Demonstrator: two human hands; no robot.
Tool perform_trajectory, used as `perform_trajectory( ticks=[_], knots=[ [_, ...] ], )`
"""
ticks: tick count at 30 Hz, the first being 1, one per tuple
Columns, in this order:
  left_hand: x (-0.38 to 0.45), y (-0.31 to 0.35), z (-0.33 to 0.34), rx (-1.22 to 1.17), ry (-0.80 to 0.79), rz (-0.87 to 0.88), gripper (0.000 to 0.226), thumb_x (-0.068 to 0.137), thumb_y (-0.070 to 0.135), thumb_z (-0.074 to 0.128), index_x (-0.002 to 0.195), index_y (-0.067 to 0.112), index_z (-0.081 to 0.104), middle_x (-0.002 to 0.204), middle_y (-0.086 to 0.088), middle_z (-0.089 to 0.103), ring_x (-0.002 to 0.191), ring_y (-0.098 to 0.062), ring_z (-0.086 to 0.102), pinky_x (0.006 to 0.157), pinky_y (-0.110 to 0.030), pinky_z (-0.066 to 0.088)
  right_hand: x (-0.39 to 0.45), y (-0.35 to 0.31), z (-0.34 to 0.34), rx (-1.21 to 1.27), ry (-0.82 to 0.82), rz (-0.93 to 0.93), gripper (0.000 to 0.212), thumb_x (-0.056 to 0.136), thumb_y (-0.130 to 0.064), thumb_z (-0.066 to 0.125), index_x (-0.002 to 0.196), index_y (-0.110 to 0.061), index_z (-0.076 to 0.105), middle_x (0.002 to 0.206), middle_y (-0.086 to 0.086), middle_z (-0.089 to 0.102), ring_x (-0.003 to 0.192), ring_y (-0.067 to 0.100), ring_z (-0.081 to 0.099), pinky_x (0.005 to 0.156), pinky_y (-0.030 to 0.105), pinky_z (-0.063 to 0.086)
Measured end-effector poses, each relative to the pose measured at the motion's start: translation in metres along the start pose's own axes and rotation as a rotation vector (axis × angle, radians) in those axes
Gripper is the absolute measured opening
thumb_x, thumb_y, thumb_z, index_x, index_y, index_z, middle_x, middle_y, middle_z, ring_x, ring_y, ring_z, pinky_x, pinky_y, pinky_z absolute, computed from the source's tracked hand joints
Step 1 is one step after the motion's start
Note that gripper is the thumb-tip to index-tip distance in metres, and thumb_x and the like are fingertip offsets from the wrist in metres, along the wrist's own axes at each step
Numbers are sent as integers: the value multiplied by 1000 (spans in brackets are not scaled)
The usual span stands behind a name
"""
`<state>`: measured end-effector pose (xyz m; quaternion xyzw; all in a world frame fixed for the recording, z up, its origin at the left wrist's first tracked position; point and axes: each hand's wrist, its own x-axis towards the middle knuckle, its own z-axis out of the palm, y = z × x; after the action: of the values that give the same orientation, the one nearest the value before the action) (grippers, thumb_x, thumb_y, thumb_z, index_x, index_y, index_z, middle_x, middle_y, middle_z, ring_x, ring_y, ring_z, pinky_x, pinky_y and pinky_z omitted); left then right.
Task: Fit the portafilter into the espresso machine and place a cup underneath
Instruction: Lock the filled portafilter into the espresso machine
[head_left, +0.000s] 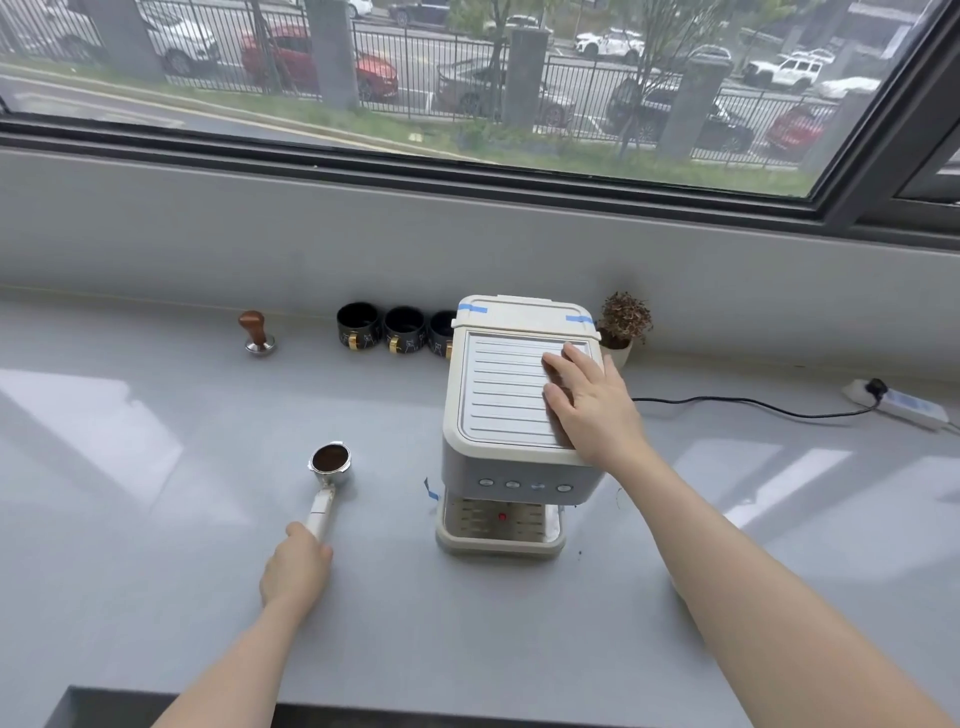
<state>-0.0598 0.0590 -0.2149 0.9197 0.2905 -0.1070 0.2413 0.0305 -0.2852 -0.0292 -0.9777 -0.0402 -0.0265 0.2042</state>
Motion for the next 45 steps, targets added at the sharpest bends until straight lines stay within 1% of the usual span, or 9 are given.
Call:
perform_trajectory(
  ticks=[2, 4, 9, 12, 24, 28, 31, 37, 45],
  knots=[
    [-3, -2, 0, 4, 10, 3, 19, 88, 18, 50, 87, 5, 37, 78, -12, 53, 73, -35, 53, 59, -37, 41, -3, -2, -3, 61, 22, 10, 44, 97, -45, 29, 140, -41, 35, 158, -12, 23, 144, 19, 20, 117, 34, 14],
    [-9, -4, -1, 12, 21, 24, 18, 87, 21, 51, 84, 7, 40, 74, -10, 53, 70, -33, 55, 57, -36, 41, -5, -5, -6, 97, 33, -1, 42, 99, -41, 30, 140, -39, 37, 158, -11, 24, 142, 14, 24, 114, 31, 17],
    [-30, 3, -16, 29, 106, 121, 17, 81, 26, 51, 69, 16, 44, 61, -6, 55, 56, -26, 53, 48, -29, 36, -6, -6, -11, 111, 36, -1, 41, 100, -39, 30, 140, -39, 38, 158, -11, 25, 141, 19, 27, 114, 32, 19],
    [-47, 10, -23, 76, 102, 179, 17, 78, 26, 50, 64, 18, 44, 56, -4, 56, 54, -27, 55, 45, -27, 32, -7, -6, -10, 101, 26, 4, 41, 100, -40, 29, 140, -39, 37, 158, -10, 25, 141, 21, 28, 113, 32, 19],
    [-110, 52, 3, 112, -25, 426, 7, 76, 28, 53, 72, 22, 53, 57, 2, 56, 57, -24, 55, 46, -28, 33, -9, -7, -9, 143, 23, 47, 41, 97, -45, 28, 137, -44, 38, 156, -15, 26, 137, 28, 30, 111, 34, 24],
    [-116, 74, 5, 46, -35, 440, 13, 75, 27, 53, 63, 23, 46, 52, 1, 51, 51, -23, 46, 43, -28, 28, -9, -7, -9, 143, 18, 57, 41, 97, -45, 28, 138, -45, 37, 156, -17, 25, 136, 29, 31, 110, 35, 26],
    [-115, 88, 3, 1, -18, 451, 20, 74, 26, 53, 58, 27, 41, 51, 1, 49, 53, -26, 45, 43, -28, 27, -9, -7, -9, 141, 20, 54, 41, 98, -44, 28, 138, -44, 37, 156, -16, 25, 136, 29, 31, 110, 35, 25],
    [-107, 106, -2, -52, 5, 445, 11, 74, 25, 53, 66, 17, 52, 55, -2, 57, 53, -26, 47, 46, -30, 30, -9, -7, -9, 148, 24, 61, 41, 97, -44, 28, 138, -44, 37, 156, -16, 25, 136, 29, 30, 110, 35, 25],
    [-95, 112, -8, -60, -2, 423, 16, 73, 25, 54, 58, 27, 47, 56, 2, 56, 56, -25, 50, 46, -27, 30, -9, -7, -9, 160, 22, 72, 41, 97, -45, 28, 137, -46, 37, 156, -19, 25, 136, 29, 30, 109, 38, 28]
  ],
)
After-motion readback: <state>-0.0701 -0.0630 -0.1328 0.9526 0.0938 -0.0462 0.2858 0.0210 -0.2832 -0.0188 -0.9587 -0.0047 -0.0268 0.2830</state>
